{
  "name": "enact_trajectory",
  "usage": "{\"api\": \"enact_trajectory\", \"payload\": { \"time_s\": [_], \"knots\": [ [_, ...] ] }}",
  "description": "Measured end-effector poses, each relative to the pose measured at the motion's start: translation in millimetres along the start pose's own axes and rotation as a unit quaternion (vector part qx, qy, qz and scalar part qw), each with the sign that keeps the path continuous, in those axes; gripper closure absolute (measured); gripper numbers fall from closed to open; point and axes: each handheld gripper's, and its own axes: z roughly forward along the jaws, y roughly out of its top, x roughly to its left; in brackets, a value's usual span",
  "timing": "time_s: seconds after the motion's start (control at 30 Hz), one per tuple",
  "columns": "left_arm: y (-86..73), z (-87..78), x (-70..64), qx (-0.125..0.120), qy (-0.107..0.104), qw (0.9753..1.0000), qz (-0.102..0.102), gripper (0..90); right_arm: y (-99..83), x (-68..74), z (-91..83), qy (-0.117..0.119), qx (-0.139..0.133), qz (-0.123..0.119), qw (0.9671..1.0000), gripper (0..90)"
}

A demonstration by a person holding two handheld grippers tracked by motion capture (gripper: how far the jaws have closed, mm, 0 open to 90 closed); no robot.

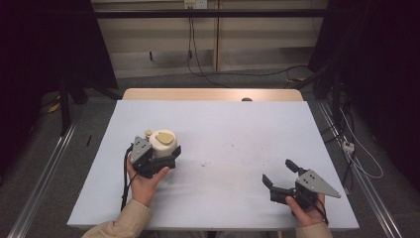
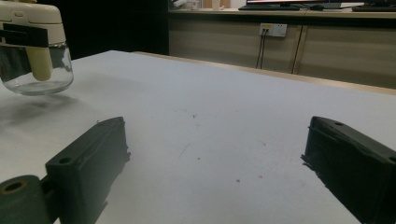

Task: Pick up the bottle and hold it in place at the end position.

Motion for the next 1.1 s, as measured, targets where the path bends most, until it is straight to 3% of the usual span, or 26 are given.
{"api": "enact_trajectory", "payload": {
  "time_s": [0.53, 1.1],
  "knots": [
    [7.5, 17.0, -6.1, 0.005, -0.026, 0.9997, -0.001, 6.1, -0.2, -0.2, 0.6, 0.000, 0.001, -0.002, 1.0000, 4.9],
    [12.5, 33.8, -17.0, 0.013, -0.046, 0.9988, 0.014, 6.0, -0.5, 0.0, 1.1, 0.002, 0.004, -0.003, 1.0000, 5.0]
  ]
}}
